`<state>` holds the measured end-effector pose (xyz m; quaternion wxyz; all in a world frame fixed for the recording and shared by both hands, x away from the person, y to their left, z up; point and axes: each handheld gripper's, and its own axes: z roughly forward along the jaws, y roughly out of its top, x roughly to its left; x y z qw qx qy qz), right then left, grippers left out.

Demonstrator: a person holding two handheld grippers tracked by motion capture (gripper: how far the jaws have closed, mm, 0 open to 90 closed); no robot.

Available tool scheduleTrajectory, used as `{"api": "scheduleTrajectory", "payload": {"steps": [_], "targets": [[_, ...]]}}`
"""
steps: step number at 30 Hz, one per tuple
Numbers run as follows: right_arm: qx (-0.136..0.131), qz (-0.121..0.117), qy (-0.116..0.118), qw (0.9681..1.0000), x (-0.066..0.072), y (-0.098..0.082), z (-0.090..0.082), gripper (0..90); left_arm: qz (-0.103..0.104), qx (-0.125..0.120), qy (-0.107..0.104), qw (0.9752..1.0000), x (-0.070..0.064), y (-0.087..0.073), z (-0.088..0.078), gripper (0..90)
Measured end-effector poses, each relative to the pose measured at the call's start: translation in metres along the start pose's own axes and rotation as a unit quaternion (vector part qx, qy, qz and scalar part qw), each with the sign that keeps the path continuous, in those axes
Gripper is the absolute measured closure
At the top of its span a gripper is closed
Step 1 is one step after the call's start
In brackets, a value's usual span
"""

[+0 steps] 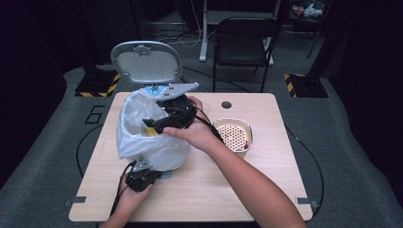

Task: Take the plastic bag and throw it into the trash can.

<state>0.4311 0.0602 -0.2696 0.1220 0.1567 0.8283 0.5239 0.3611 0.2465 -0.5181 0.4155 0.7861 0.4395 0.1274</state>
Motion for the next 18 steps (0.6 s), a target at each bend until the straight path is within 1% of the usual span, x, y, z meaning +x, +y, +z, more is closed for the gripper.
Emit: {"api": "scheduleTrajectory", "payload": {"steps": [2,3,5,6,8,9,11,12,14,15,17,18], "targets": [[0.022,-0.006,-0.014,0.9996,0.001,0.002,0.002,20.0,-0.003,0.001,0.002,1.0,-0.001,0.0,0.0,90.0],[0.025,-0.011,-0.021,0.9994,0.001,0.002,0.003,19.7,-0.006,-0.003,0.001,1.0,-0.001,0.0,0.0,90.0],[0.023,-0.01,-0.024,0.9994,0.0,0.002,0.003,19.7,0.0,0.0,0.001,1.0,0.0,0.0,0.0,90.0],[0.021,-0.007,-0.024,0.9995,-0.001,0.002,0.003,19.7,0.0,0.001,0.001,1.0,0.0,0.0,0.0,90.0],[0.012,-0.009,-0.027,0.9995,-0.003,0.0,0.0,20.9,-0.001,0.001,0.001,1.0,0.0,0.0,0.0,90.0],[0.01,-0.009,-0.029,0.9995,-0.004,-0.001,-0.002,22.1,-0.006,-0.003,0.0,1.0,-0.001,0.0,0.0,90.0],[0.008,-0.008,-0.03,0.9995,-0.006,-0.004,-0.008,25.1,-0.008,-0.004,-0.001,1.0,-0.001,0.0,0.0,90.0],[0.008,-0.008,-0.032,0.9994,-0.008,-0.007,-0.013,26.4,0.008,0.007,-0.001,0.9999,0.002,0.0,-0.001,90.0],[0.009,-0.013,-0.039,0.9991,-0.01,-0.011,-0.021,29.3,0.003,0.006,0.001,1.0,0.001,0.0,-0.001,90.0],[0.007,-0.016,-0.042,0.999,-0.012,-0.014,-0.027,31.4,0.003,0.006,0.001,1.0,0.001,0.0,-0.001,90.0],[0.007,-0.014,-0.05,0.9986,-0.017,-0.022,-0.041,34.5,0.003,0.005,0.0,1.0,0.001,0.0,-0.001,90.0],[0.006,-0.009,-0.058,0.9983,-0.021,-0.028,-0.048,36.8,0.004,0.006,0.0,1.0,0.001,0.0,-0.001,90.0]]}}
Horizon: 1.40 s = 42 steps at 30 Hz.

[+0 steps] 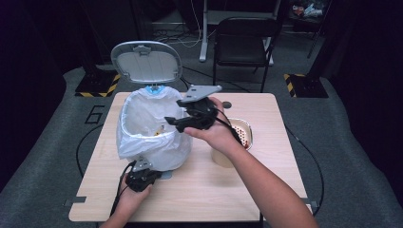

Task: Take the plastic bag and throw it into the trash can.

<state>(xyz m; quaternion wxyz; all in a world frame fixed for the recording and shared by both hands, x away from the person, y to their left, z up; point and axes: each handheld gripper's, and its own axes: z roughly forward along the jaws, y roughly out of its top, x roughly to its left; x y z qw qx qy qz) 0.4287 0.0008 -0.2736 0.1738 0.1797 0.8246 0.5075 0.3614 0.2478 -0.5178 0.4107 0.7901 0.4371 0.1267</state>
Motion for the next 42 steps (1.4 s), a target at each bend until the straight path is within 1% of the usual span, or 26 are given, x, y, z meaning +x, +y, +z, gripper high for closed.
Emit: {"api": "scheduleTrajectory", "payload": {"steps": [1,2,4,6,8,10,12,13,14,15,16,17,18,20,21,22,24,26,28,31,33,35,38,39,40,42], "targets": [[0.001,0.005,-0.011,0.9999,-0.006,-0.007,-0.008,40.4,0.0,0.0,0.0,1.0,0.0,0.0,0.0,90.0],[0.001,0.004,-0.018,0.9998,-0.011,-0.012,-0.012,41.8,0.0,0.0,0.0,1.0,0.0,0.0,0.0,90.0],[0.003,0.022,-0.041,0.9989,-0.024,-0.028,-0.022,43.9,0.0,0.0,0.002,1.0,-0.001,0.0,0.0,90.0],[0.01,0.035,-0.053,0.9979,-0.036,-0.04,-0.029,45.4,0.001,0.0,0.003,1.0,-0.001,0.0,0.0,90.0],[0.021,0.04,-0.076,0.9961,-0.049,-0.055,-0.034,48.0,0.002,0.0,0.002,1.0,-0.001,0.0,0.0,90.0],[0.036,0.052,-0.092,0.9937,-0.062,-0.069,-0.038,50.3,0.002,0.003,0.003,1.0,-0.001,0.0,0.0,90.0],[0.056,0.06,-0.114,0.9901,-0.076,-0.087,-0.041,51.8,0.002,0.002,0.002,1.0,0.0,0.0,0.0,90.0],[0.062,0.061,-0.119,0.989,-0.081,-0.093,-0.042,52.0,0.001,0.002,0.002,1.0,0.0,0.0,0.0,90.0],[0.072,0.066,-0.131,0.9866,-0.087,-0.1,-0.044,52.3,0.0,0.002,0.002,1.0,0.0,0.0,0.0,90.0],[0.089,0.079,-0.149,0.9817,-0.097,-0.115,-0.046,52.4,-0.001,0.001,0.001,1.0,0.0,0.0,0.0,90.0],[0.089,0.079,-0.149,0.9817,-0.097,-0.115,-0.046,52.4,0.001,0.001,0.002,1.0,0.0,0.0,0.0,90.0],[0.093,0.086,-0.156,0.9797,-0.102,-0.123,-0.048,52.4,0.0,0.003,0.002,1.0,0.0,0.0,0.0,90.0],[0.096,0.091,-0.161,0.978,-0.107,-0.13,-0.049,52.4,0.004,0.004,0.003,1.0,0.001,0.001,-0.001,90.0],[0.101,0.1,-0.171,0.975,-0.113,-0.142,-0.051,52.3,-0.001,0.003,0.001,1.0,0.0,0.0,0.0,90.0],[0.103,0.097,-0.177,0.9739,-0.116,-0.148,-0.051,52.2,-0.001,0.003,0.001,1.0,0.0,0.0,0.0,90.0],[0.107,0.1,-0.182,0.9723,-0.119,-0.154,-0.052,52.2,-0.002,0.003,0.002,1.0,0.0,0.0,0.0,90.0],[0.108,0.108,-0.189,0.9702,-0.122,-0.161,-0.053,52.2,-0.001,0.004,0.001,1.0,0.0,0.0,0.0,90.0],[0.108,0.114,-0.191,0.9689,-0.124,-0.167,-0.054,52.3,-0.001,0.003,0.002,1.0,0.0,0.0,0.0,90.0],[0.111,0.117,-0.198,0.9669,-0.126,-0.173,-0.054,55.4,-0.002,0.003,0.002,1.0,0.0,0.0,0.0,90.0],[0.116,0.129,-0.194,0.9657,-0.13,-0.181,-0.054,61.3,-0.002,0.003,0.002,1.0,0.0,0.0,0.0,90.0],[0.121,0.135,-0.189,0.9652,-0.131,-0.186,-0.052,63.5,-0.002,0.003,0.001,1.0,0.0,0.0,0.0,90.0],[0.129,0.139,-0.19,0.9633,-0.132,-0.192,-0.049,65.9,-0.002,0.003,0.001,1.0,0.0,0.0,0.0,90.0],[0.13,0.137,-0.19,0.9634,-0.135,-0.197,-0.047,71.0,-0.002,0.002,0.0,1.0,0.0,0.0,0.0,90.0],[0.129,0.143,-0.189,0.9629,-0.134,-0.198,-0.047,72.2,-0.002,0.002,0.0,1.0,0.0,0.0,0.0,90.0],[0.126,0.145,-0.182,0.9642,-0.135,-0.2,-0.047,74.2,-0.002,0.002,0.0,1.0,0.0,0.0,0.0,90.0],[0.122,0.15,-0.182,0.964,-0.134,-0.201,-0.047,74.5,-0.002,0.002,-0.001,1.0,0.0,0.0,0.0,90.0]]}}
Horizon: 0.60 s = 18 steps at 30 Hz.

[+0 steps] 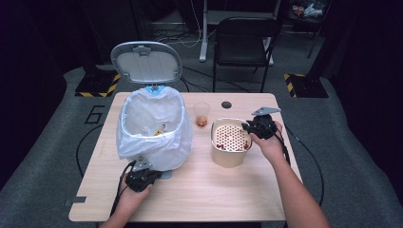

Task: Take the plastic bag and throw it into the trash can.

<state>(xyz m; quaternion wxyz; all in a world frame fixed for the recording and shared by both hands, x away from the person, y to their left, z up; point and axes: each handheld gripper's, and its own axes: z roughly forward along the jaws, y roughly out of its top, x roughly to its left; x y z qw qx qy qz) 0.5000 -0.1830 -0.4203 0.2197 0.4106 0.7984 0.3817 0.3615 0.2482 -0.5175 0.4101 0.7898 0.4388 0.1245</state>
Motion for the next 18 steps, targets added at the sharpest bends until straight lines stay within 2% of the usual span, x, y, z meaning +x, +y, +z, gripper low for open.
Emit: {"api": "scheduleTrajectory", "payload": {"steps": [5,7,13,17,18], "targets": [[0.001,0.005,0.009,0.9999,0.003,-0.003,-0.004,75.1,0.001,0.0,0.0,1.0,0.0,0.0,0.0,90.0],[0.001,-0.006,0.016,0.9999,0.008,-0.005,-0.007,75.1,0.001,0.0,0.0,1.0,0.0,0.0,0.0,90.0],[-0.003,-0.018,0.039,0.9991,0.034,-0.015,-0.021,75.5,-0.001,0.0,0.001,1.0,0.0,0.0,0.0,90.0],[-0.006,-0.015,0.044,0.9989,0.044,-0.02,-0.026,75.7,0.001,0.0,0.004,1.0,0.0,0.0,0.0,90.0],[-0.005,-0.013,0.048,0.9988,0.052,-0.023,-0.031,75.9,-0.002,-0.001,0.003,1.0,-0.001,0.0,0.0,90.0]]}}
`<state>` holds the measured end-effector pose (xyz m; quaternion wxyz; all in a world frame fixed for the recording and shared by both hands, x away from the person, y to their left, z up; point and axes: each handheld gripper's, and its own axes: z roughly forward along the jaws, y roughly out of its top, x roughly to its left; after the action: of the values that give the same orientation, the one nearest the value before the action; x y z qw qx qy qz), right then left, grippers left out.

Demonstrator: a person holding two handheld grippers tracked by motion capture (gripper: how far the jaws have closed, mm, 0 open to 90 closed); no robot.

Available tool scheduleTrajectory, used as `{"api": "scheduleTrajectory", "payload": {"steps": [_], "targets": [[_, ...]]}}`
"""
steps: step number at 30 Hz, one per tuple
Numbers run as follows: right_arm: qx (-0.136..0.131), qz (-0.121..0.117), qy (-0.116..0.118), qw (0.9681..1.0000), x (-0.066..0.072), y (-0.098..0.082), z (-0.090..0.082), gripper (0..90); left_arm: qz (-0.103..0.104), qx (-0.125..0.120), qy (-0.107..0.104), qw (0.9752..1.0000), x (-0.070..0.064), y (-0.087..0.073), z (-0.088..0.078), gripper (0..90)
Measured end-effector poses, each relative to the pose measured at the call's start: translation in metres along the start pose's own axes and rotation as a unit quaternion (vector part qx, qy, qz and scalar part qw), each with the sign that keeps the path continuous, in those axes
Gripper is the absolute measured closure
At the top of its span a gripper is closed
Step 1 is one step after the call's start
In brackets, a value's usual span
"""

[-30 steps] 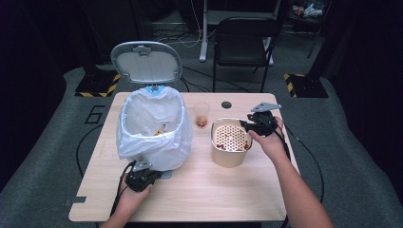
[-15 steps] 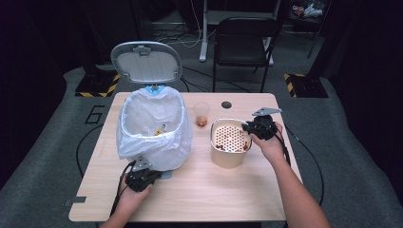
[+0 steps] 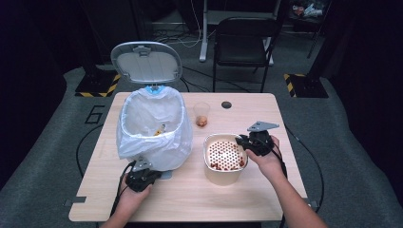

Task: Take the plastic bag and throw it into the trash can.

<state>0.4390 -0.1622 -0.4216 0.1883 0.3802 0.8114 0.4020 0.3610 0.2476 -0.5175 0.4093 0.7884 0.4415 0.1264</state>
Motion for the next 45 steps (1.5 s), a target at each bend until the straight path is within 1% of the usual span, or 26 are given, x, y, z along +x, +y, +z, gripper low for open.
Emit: {"api": "scheduleTrajectory", "payload": {"steps": [3,6,7,9,18,19,21,23,25,26,27,28,29,30,31,33,34,35,36,37,38,40,41,42,43,45], "targets": [[0.0,-0.002,0.009,1.0,0.008,-0.002,-0.002,76.1,0.003,-0.002,0.0,1.0,0.0,0.0,0.0,90.0],[0.003,-0.001,0.009,1.0,0.013,-0.002,-0.004,76.0,0.0,0.0,0.0,1.0,0.0,0.0,0.0,90.0],[0.006,-0.005,0.011,0.9999,0.018,-0.003,-0.006,76.0,0.002,0.001,0.001,1.0,0.0,0.0,0.0,90.0],[0.007,-0.005,0.011,0.9999,0.021,-0.004,-0.007,76.0,0.0,-0.001,-0.001,1.0,0.0,0.0,0.0,90.0],[0.018,0.001,0.004,0.9998,0.029,-0.004,-0.01,75.9,0.002,-0.001,0.001,1.0,0.0,0.0,0.0,90.0],[0.017,0.0,0.005,0.9999,0.029,-0.004,-0.011,73.9,-0.001,-0.001,0.0,1.0,0.0,0.0,0.0,90.0],[0.01,0.008,0.012,0.9999,0.029,-0.003,-0.013,66.8,0.001,-0.001,0.001,1.0,0.0,0.0,0.0,90.0],[0.0,0.01,0.013,0.9999,0.028,0.001,-0.017,63.3,0.001,-0.001,0.001,1.0,0.0,0.0,0.0,90.0],[-0.009,0.008,0.014,0.9998,0.027,0.006,-0.022,59.7,-0.001,-0.001,0.0,1.0,0.0,0.0,0.0,90.0],[-0.009,0.008,0.014,0.9998,0.027,0.006,-0.022,59.7,-0.001,-0.001,0.0,1.0,0.0,0.0,0.0,90.0],[-0.016,0.005,0.011,0.9998,0.025,0.013,-0.025,56.6,0.002,0.0,0.0,1.0,0.001,0.0,0.0,90.0],[-0.016,0.005,0.011,0.9998,0.025,0.013,-0.025,56.6,0.002,0.0,0.0,1.0,0.001,0.0,0.0,90.0],[-0.023,0.001,0.01,0.9997,0.021,0.02,-0.027,54.6,0.0,0.0,-0.001,1.0,0.0,0.0,0.0,90.0],[-0.023,0.001,0.01,0.9997,0.021,0.02,-0.027,54.6,0.0,0.0,-0.001,1.0,0.0,0.0,0.0,90.0],[-0.032,0.005,0.016,0.9994,0.015,0.027,-0.027,52.5,0.001,0.0,0.001,1.0,0.0,0.0,0.0,90.0],[-0.036,0.006,0.02,0.9991,0.009,0.034,-0.025,50.2,-0.001,-0.002,-0.002,1.0,0.0,0.0,0.0,90.0],[-0.036,0.006,0.02,0.9991,0.009,0.034,-0.025,50.2,-0.001,-0.002,-0.002,1.0,0.0,0.0,0.0,90.0],[-0.038,0.0,0.024,0.999,0.004,0.041,-0.021,48.9,0.0,0.0,-0.001,1.0,0.0,0.0,0.0,90.0],[-0.038,0.0,0.024,0.999,0.004,0.041,-0.021,48.9,0.0,0.0,-0.001,1.0,0.0,0.0,0.0,90.0],[-0.037,-0.006,0.019,0.9991,-0.001,0.049,-0.016,47.7,-0.001,0.0,-0.002,1.0,0.0,0.0,0.0,90.0],[-0.037,-0.006,0.019,0.9991,-0.001,0.049,-0.016,47.7,-0.001,0.0,-0.002,1.0,0.0,0.0,0.0,90.0],[-0.038,-0.009,0.018,0.9991,-0.005,0.056,-0.011,47.1,-0.001,0.0,-0.002,1.0,0.001,0.0,0.0,90.0],[-0.042,-0.009,0.013,0.999,-0.01,0.063,-0.006,45.8,-0.001,0.0,-0.002,1.0,0.001,0.0,0.0,90.0],[-0.042,-0.009,0.013,0.999,-0.01,0.063,-0.006,45.8,-0.001,0.0,-0.002,1.0,0.001,0.0,0.0,90.0],[-0.041,-0.005,0.017,0.999,-0.015,0.07,0.001,44.5,-0.001,0.0,-0.002,1.0,0.001,0.0,0.0,90.0],[-0.046,-0.002,0.014,0.9988,-0.016,0.073,0.004,43.8,-0.002,-0.002,-0.003,1.0,0.001,0.0,0.0,90.0]]}}
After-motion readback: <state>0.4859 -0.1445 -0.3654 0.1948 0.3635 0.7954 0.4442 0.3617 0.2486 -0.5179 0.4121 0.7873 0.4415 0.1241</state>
